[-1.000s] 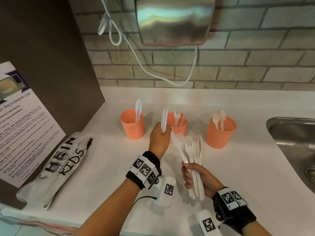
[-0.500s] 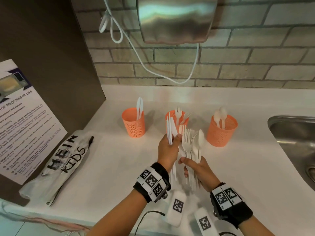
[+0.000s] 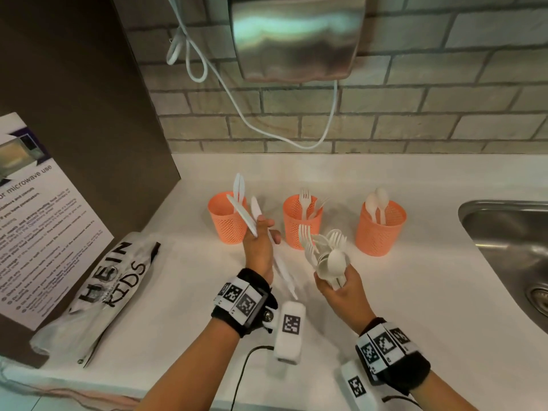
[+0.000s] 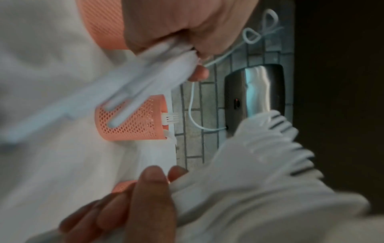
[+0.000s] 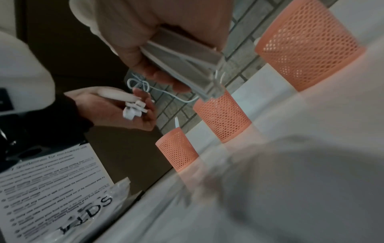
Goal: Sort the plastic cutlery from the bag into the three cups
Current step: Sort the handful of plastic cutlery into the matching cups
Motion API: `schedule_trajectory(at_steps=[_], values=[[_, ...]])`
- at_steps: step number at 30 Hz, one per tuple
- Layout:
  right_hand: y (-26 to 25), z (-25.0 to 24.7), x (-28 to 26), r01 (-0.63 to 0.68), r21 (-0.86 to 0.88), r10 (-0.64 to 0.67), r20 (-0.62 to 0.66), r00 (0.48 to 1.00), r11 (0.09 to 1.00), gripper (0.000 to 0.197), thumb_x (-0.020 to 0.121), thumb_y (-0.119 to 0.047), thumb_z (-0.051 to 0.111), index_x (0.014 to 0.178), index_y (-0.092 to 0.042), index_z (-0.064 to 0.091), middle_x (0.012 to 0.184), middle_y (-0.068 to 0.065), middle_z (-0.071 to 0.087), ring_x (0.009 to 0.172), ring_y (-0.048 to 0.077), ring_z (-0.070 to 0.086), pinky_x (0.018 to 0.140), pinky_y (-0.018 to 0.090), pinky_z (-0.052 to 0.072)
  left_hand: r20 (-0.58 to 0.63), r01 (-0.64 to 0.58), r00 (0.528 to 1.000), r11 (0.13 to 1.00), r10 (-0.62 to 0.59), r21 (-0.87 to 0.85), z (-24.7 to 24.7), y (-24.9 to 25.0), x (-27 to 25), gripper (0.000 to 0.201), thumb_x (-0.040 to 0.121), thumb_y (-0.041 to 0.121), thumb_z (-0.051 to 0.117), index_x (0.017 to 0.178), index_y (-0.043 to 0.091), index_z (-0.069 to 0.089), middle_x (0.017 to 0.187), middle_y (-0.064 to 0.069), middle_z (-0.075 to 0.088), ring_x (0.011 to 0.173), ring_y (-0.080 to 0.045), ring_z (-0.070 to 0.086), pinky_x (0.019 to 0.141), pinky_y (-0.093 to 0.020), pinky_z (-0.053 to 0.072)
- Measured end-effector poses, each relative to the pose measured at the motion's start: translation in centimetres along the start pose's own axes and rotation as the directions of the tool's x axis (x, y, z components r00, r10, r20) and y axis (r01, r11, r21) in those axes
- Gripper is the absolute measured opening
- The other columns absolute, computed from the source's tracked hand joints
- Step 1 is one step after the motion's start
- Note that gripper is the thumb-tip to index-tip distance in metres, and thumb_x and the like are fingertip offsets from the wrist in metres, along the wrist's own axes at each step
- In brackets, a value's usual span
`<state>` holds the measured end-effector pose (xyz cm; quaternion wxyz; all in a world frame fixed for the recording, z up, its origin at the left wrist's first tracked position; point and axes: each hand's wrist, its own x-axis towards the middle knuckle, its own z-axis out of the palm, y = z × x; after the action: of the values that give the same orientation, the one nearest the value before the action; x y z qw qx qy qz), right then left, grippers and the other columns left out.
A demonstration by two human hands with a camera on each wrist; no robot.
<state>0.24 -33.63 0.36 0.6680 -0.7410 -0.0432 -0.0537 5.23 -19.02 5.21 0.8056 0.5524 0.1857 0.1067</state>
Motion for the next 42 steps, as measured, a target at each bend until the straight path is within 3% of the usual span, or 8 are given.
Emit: schedule_trajectory(at_steps=[5,11,17,25,31,35,39,42], values=[[-1.0,0.0,-0.1,0.185,0.014,-0.185,-0.005,0.983,0.983,0.063,0.061,-0.036,0.064,0.114,-0.005,0.054,0.087,-0.019,0.067,0.085,-0.015,0.061,0.074,0.005,0.045,0.034,0.199,0.980,0.978,-0.197,-0.069,-1.0,-0.9,-0.4,0.021,0.094,0.021,0.053,0.075,0.013,0.050,0.048,0.003,0.033,0.031,-0.005,0.033,0.034,-0.016,0.033],[-0.6,-0.1,0.5,0.132,-0.020,-0.133,-0.042,0.990,0.991,0.046,0.070,-0.013,0.070,0.111,-0.008,0.052,0.091,-0.015,0.062,0.081,-0.014,0.060,0.071,0.008,0.046,0.151,0.212,0.964,0.975,-0.220,0.065,-1.5,-2.0,-0.5,0.023,0.096,0.024,0.048,0.077,0.011,0.051,0.048,0.004,0.041,0.035,-0.005,0.039,0.037,-0.016,0.035],[-0.7,-0.4,2.0,-0.259,0.212,0.254,0.052,0.966,0.942,0.011,0.086,0.005,0.055,0.091,-0.004,0.051,0.051,-0.002,0.048,0.038,0.007,0.045,0.044,0.025,0.043,0.119,-0.095,0.990,0.988,0.080,0.124,-1.5,2.2,2.6,0.030,0.092,0.029,0.054,0.066,0.017,0.047,0.039,0.011,0.034,0.031,-0.004,0.031,0.036,-0.017,0.029],[-1.3,-0.5,2.8,-0.474,0.483,0.409,0.240,0.880,0.736,0.013,0.075,-0.014,0.060,0.079,-0.013,0.048,0.045,-0.003,0.039,0.037,0.010,0.035,0.041,0.021,0.037,-0.130,-0.380,0.912,0.920,0.389,0.093,-1.2,10.2,11.3,0.042,0.091,0.028,0.056,0.056,0.016,0.037,0.032,0.010,0.034,0.032,-0.006,0.034,0.039,-0.018,0.032],[-1.5,-0.3,2.7,-0.498,0.473,0.412,0.280,0.867,0.727,0.015,0.070,-0.016,0.059,0.077,-0.012,0.046,0.046,-0.002,0.040,0.040,0.012,0.041,0.043,0.025,0.042,-0.062,-0.382,0.906,0.871,0.419,0.309,-2.0,7.5,15.6,0.040,0.093,0.035,0.052,0.061,0.015,0.039,0.052,-0.006,0.039,0.043,-0.009,0.041,0.045,-0.015,0.039],[-1.3,-0.5,2.5,-0.511,0.455,0.426,0.283,0.859,0.729,0.020,0.066,-0.017,0.062,0.076,-0.010,0.046,0.047,0.000,0.042,0.041,0.015,0.045,0.046,0.027,0.046,-0.051,-0.294,0.932,0.829,0.359,0.475,-2.8,5.0,16.5,0.018,0.088,0.028,0.060,0.080,0.014,0.051,0.073,-0.008,0.057,0.055,-0.013,0.055,0.058,-0.026,0.048],[-1.1,-0.9,2.1,-0.518,0.452,0.429,0.291,0.855,0.726,0.034,0.052,-0.025,0.068,0.075,-0.010,0.047,0.047,0.001,0.043,0.041,0.015,0.045,0.047,0.027,0.047,-0.072,-0.286,0.917,0.774,0.391,0.565,-3.1,4.2,15.7,0.022,0.085,0.022,0.064,0.102,0.014,0.053,0.105,-0.006,0.057,0.095,-0.018,0.056,0.092,-0.026,0.045],[-1.2,-1.0,2.0,-0.509,0.457,0.416,0.294,0.860,0.729,0.032,0.055,-0.023,0.069,0.076,-0.011,0.047,0.046,0.000,0.042,0.039,0.013,0.043,0.044,0.027,0.046,-0.026,-0.408,0.844,0.674,0.535,0.615,-3.0,4.7,14.4,0.047,0.084,0.026,0.064,0.125,0.008,0.049,0.131,-0.011,0.046,0.116,-0.017,0.050,0.095,-0.016,0.033]])
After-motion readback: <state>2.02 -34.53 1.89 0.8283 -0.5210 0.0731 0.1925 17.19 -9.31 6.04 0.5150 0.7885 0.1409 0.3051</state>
